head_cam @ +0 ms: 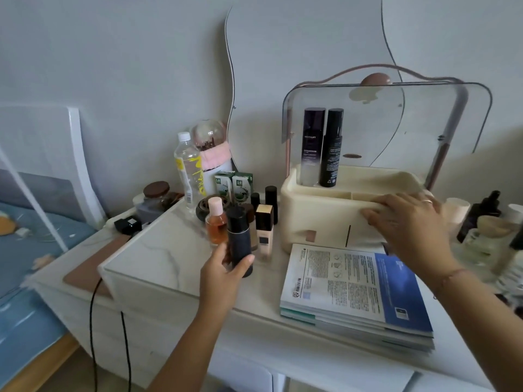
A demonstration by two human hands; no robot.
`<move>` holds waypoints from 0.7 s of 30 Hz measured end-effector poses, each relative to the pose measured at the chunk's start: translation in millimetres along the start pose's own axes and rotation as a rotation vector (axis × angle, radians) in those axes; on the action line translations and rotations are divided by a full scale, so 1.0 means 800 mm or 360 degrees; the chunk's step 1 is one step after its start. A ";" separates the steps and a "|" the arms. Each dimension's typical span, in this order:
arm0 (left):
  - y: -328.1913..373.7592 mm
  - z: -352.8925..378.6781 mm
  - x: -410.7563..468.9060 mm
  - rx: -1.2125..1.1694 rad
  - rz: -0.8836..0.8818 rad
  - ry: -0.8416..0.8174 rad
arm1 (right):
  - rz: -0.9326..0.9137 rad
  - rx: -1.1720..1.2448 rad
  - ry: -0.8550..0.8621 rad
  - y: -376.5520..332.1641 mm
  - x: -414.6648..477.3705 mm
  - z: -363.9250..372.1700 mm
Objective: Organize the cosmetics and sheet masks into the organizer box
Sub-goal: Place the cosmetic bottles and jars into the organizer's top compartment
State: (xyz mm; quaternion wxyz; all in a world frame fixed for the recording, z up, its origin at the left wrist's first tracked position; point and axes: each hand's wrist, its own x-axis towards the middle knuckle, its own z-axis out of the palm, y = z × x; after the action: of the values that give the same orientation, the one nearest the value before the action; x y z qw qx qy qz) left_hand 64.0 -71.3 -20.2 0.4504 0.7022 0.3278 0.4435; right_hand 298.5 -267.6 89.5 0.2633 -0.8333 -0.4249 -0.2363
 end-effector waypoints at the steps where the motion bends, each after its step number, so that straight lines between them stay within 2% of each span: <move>1: 0.001 0.000 -0.001 -0.0011 0.0009 -0.0009 | 0.0008 0.0003 0.0004 0.000 0.000 0.000; 5: 0.021 -0.007 -0.015 -0.0094 0.0114 0.0116 | 0.0046 0.0092 0.0024 -0.009 -0.002 -0.005; 8: 0.065 -0.002 -0.020 -0.0184 0.0282 0.0137 | -0.0024 0.0566 0.0032 -0.031 -0.015 -0.020; 11: 0.121 0.028 -0.015 -0.0252 0.0423 -0.0045 | -0.0131 0.1242 -0.0351 -0.069 -0.023 -0.036; 13: 0.151 0.053 -0.010 -0.0214 0.0516 -0.0144 | -0.0194 0.1506 -0.0542 -0.086 -0.018 -0.042; 14: 0.162 0.065 -0.008 -0.0194 0.0568 -0.0162 | -0.0209 0.1580 -0.0551 -0.091 -0.012 -0.046; 16: 0.179 0.086 -0.001 -0.0158 0.0643 -0.0183 | -0.0159 0.1609 -0.0416 -0.092 0.003 -0.056; 18: 0.192 0.103 0.006 -0.0130 0.0685 -0.0235 | -0.0097 0.1451 -0.0267 -0.083 0.019 -0.064; 21: 0.200 0.119 0.021 -0.0032 0.0777 -0.0269 | -0.0018 0.1301 -0.0218 -0.064 0.043 -0.066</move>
State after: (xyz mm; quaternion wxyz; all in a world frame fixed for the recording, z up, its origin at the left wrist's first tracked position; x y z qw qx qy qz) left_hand 167.5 -149.8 114.0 0.3628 0.7905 0.1054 0.4821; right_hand 264.9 -255.3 162.6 0.5424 -0.6716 -0.5047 0.0064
